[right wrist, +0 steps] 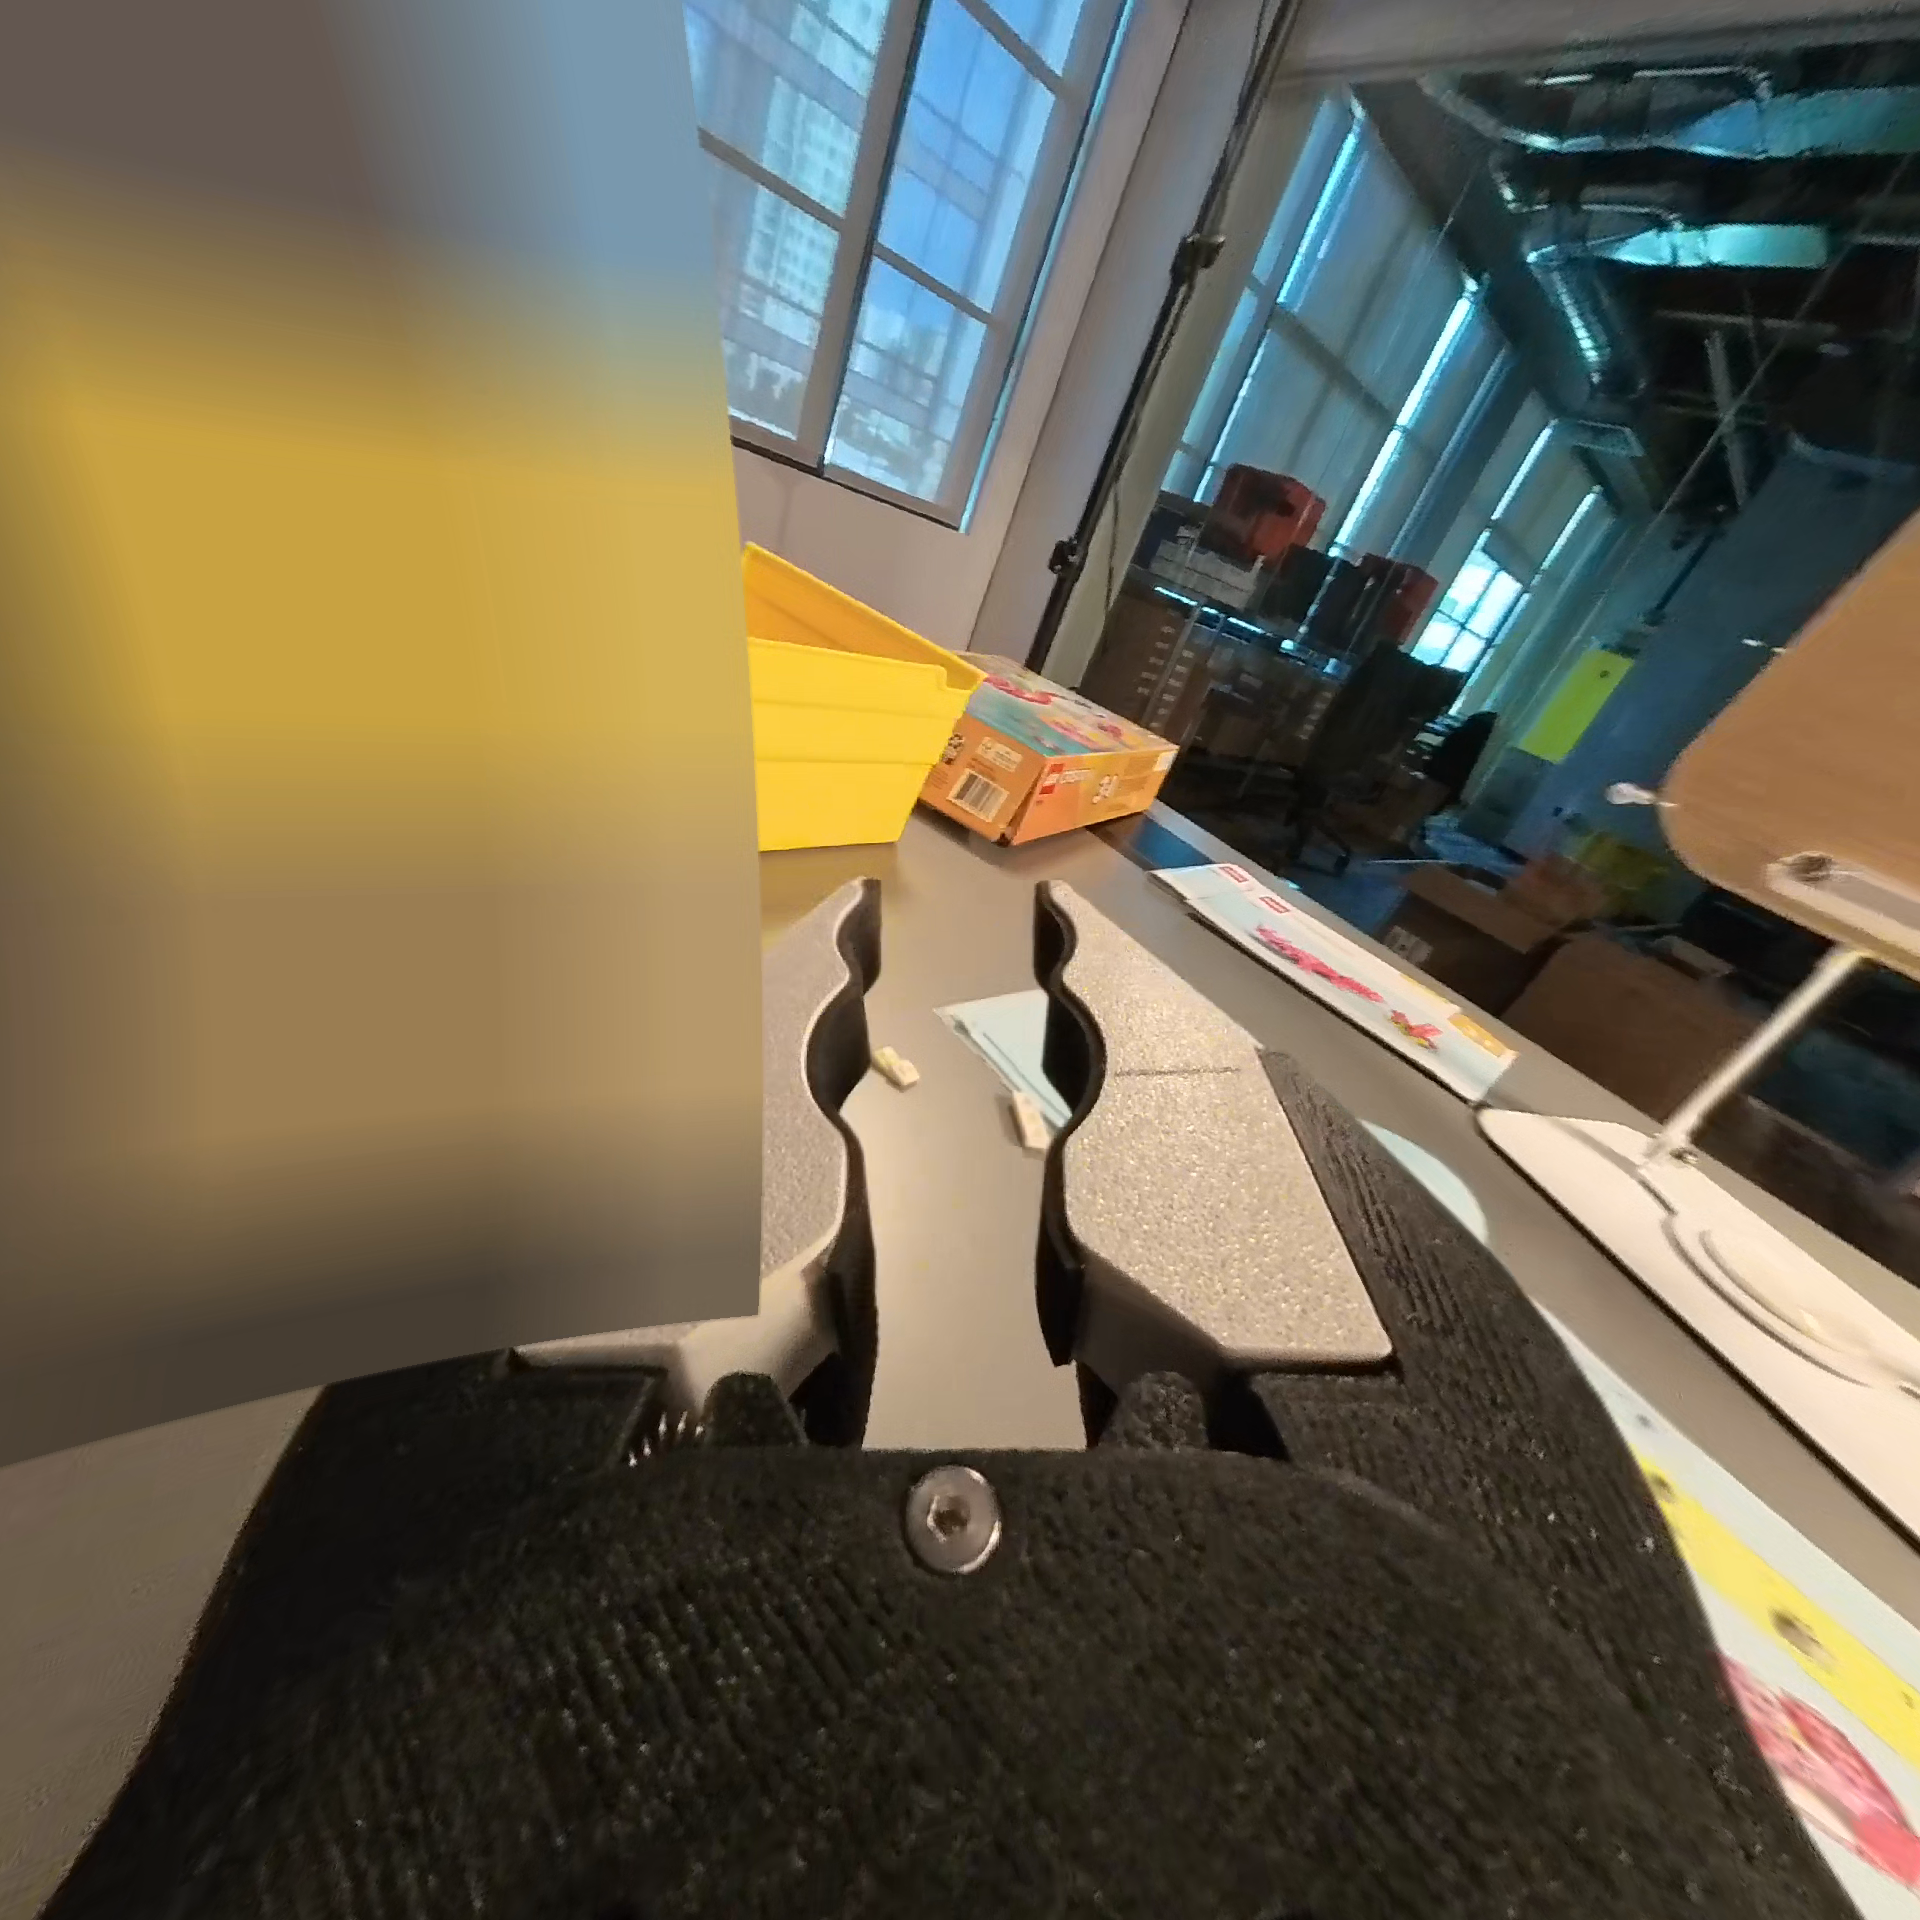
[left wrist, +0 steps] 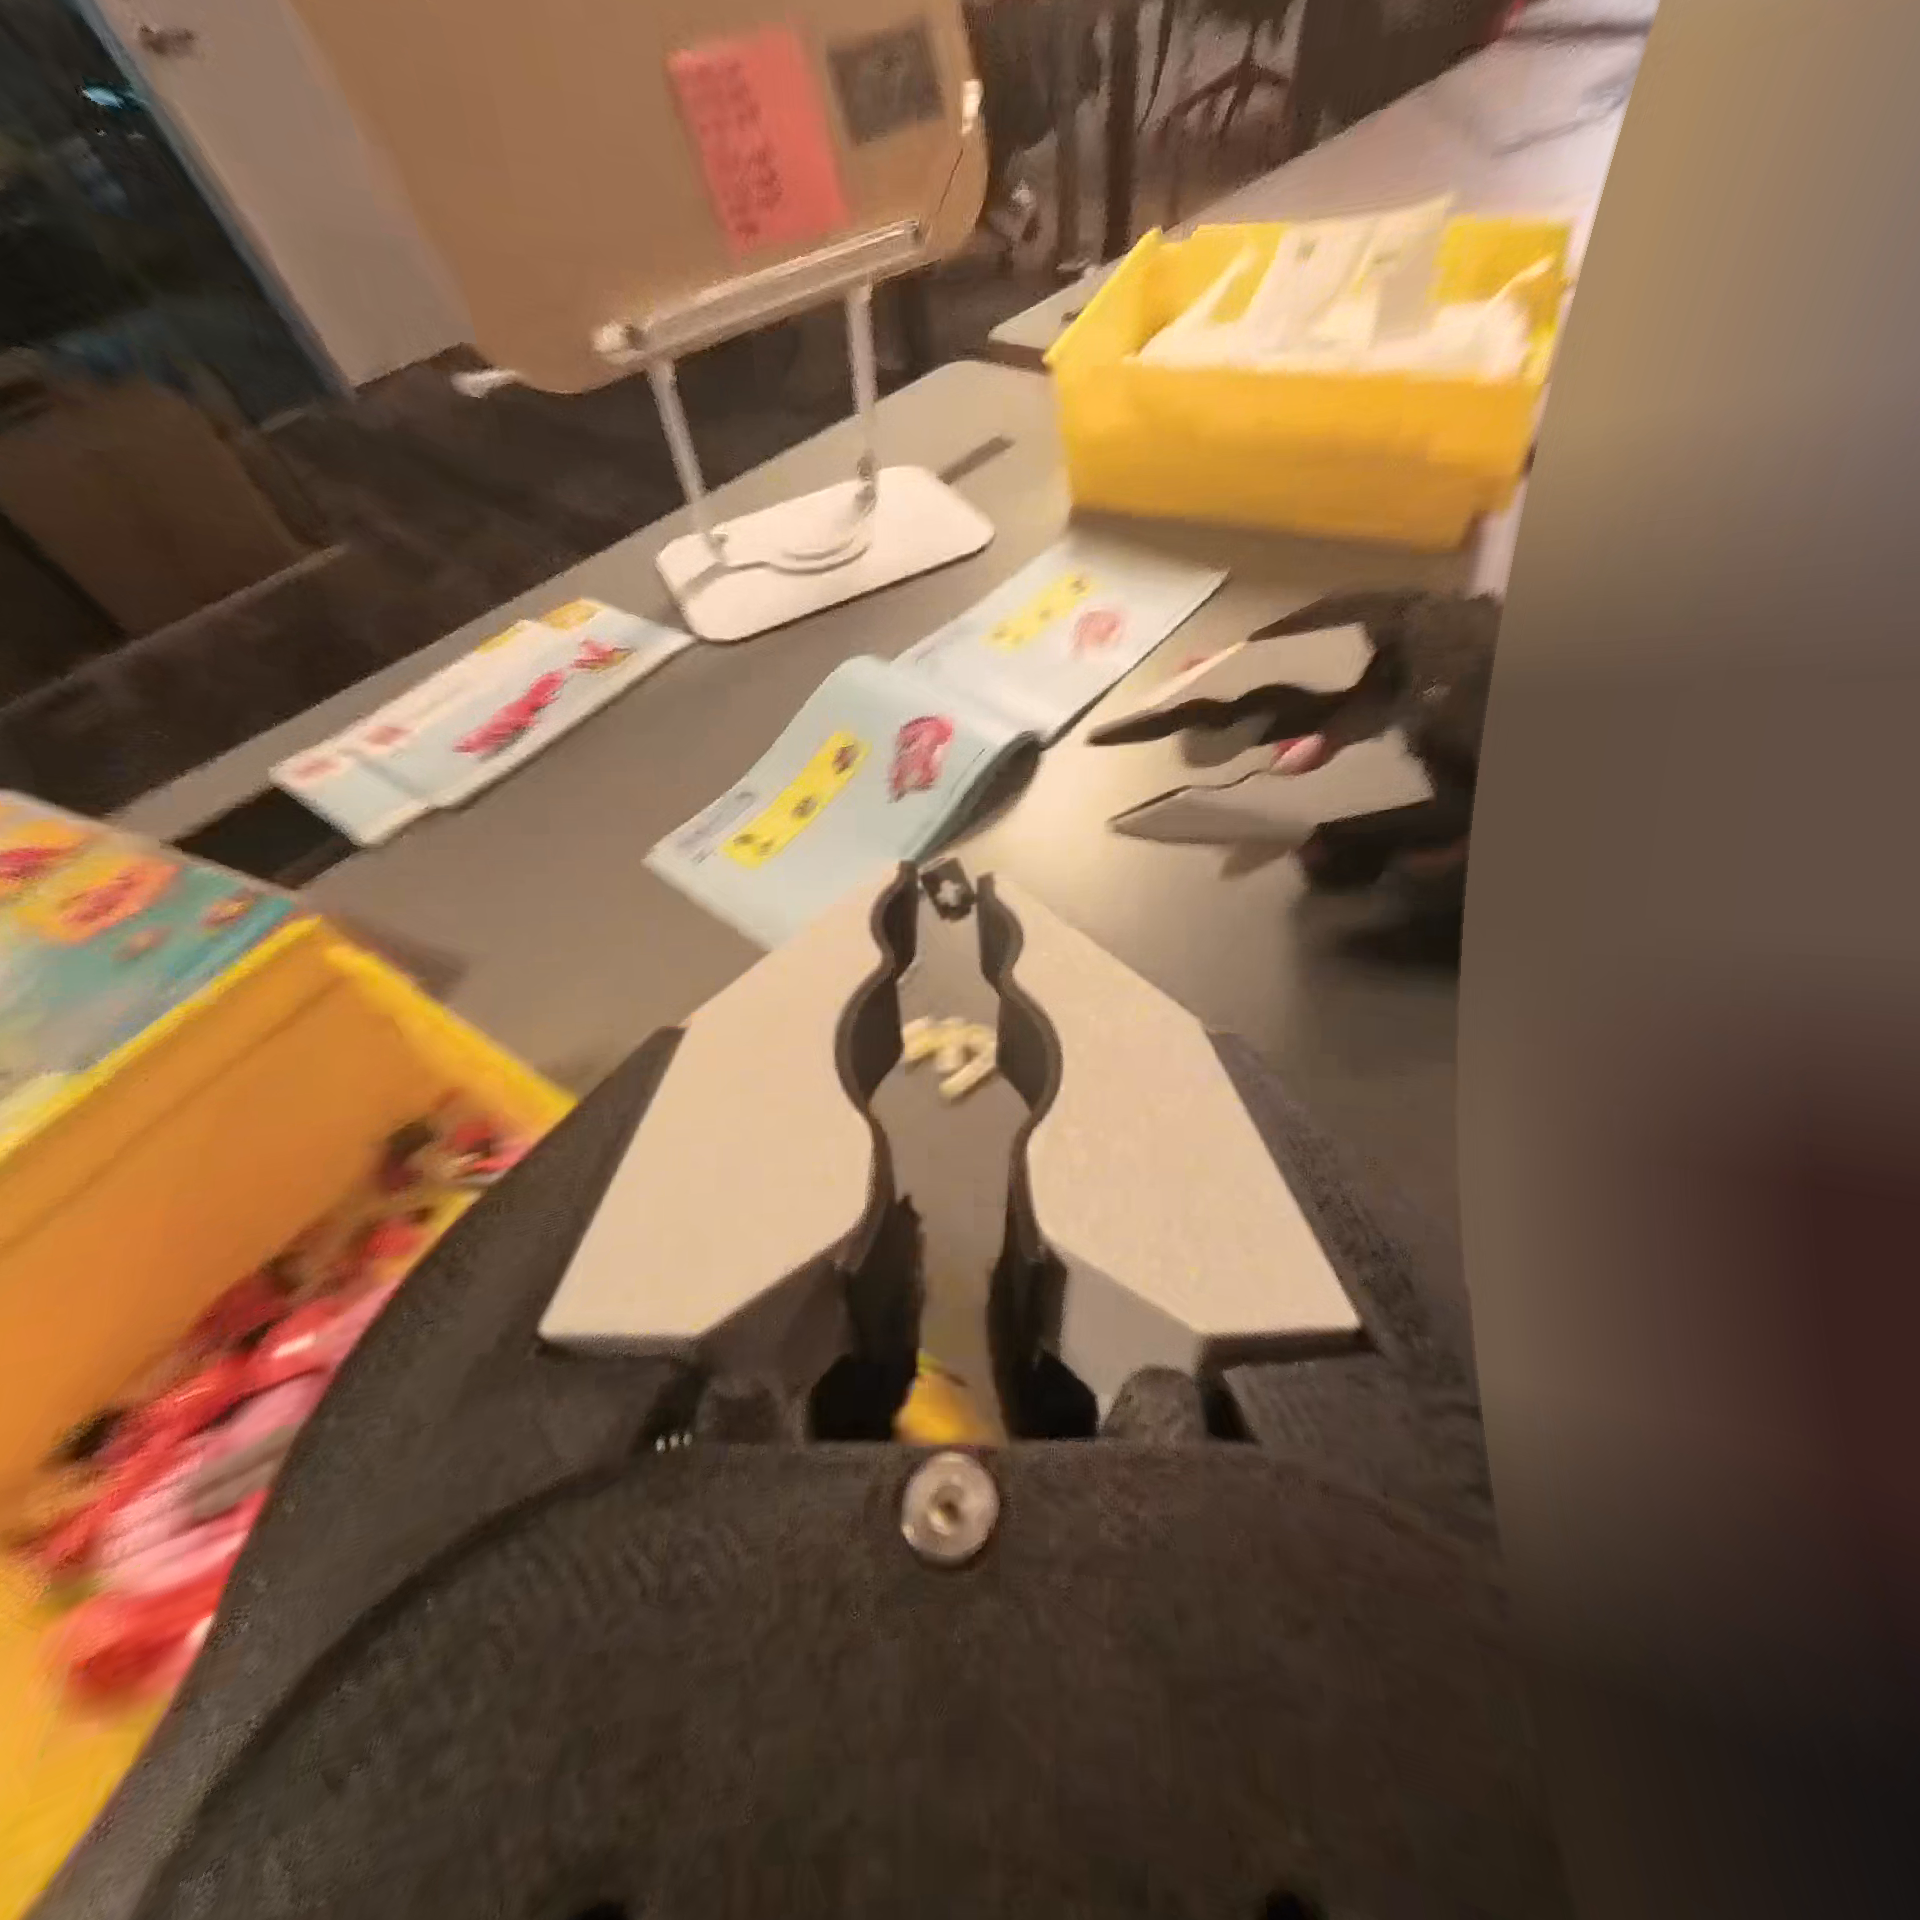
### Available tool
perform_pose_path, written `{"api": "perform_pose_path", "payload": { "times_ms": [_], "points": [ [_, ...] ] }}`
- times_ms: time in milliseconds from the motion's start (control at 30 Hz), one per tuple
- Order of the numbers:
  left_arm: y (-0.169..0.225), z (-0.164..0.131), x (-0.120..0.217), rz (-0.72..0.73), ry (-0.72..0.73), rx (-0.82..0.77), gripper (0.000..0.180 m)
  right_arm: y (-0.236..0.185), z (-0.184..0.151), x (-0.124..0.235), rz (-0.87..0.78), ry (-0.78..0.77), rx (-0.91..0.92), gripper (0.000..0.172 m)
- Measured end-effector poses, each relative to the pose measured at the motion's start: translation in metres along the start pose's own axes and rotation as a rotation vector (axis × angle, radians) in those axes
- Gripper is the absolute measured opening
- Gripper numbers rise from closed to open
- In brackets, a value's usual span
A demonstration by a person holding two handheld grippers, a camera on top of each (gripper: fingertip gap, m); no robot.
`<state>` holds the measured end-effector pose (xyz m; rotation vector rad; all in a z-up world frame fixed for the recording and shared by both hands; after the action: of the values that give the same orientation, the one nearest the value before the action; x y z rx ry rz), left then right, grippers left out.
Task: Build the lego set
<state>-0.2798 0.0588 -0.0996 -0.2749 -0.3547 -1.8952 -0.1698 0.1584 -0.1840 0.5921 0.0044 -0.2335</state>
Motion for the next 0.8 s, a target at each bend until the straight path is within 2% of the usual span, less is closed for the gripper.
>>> {"api": "perform_pose_path", "payload": {
  "times_ms": [33,167,333,400,567,800],
  "points": [
    [0.009,-0.005,-0.014,-0.038,-0.029,0.043,0.010,0.004,0.000,0.003,-0.022,-0.004,0.000,0.028],
    [0.028,-0.048,-0.076,-0.084,-0.321,0.132,0.011,0.030,-0.003,0.014,-0.150,-0.044,-0.037,0.027],
    [0.044,-0.069,-0.133,-0.135,-0.510,0.091,0.011,0.059,0.000,0.030,-0.304,-0.027,-0.080,0.026],
    [0.056,-0.074,-0.147,-0.212,-0.581,0.080,0.011,0.065,-0.001,0.033,-0.333,-0.027,-0.104,0.026],
    [0.052,-0.098,-0.170,-0.191,-0.768,0.019,0.011,0.072,-0.005,0.036,-0.371,-0.041,-0.136,0.026],
    [0.043,-0.120,-0.178,-0.143,-0.847,0.000,0.018,0.071,-0.006,0.035,-0.358,-0.057,-0.139,0.026]
  ]
}}
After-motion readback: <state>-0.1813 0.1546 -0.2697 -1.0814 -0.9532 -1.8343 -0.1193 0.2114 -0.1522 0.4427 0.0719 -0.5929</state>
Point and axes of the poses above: each gripper's, where its closed fingertips meet, x back along the fingers, z out of its top, y = z × x across the jaws, the point moved 3 cm from there along x, back along the fingers, and after that the axes turned 14 degrees about x, right-handed, at the moved point
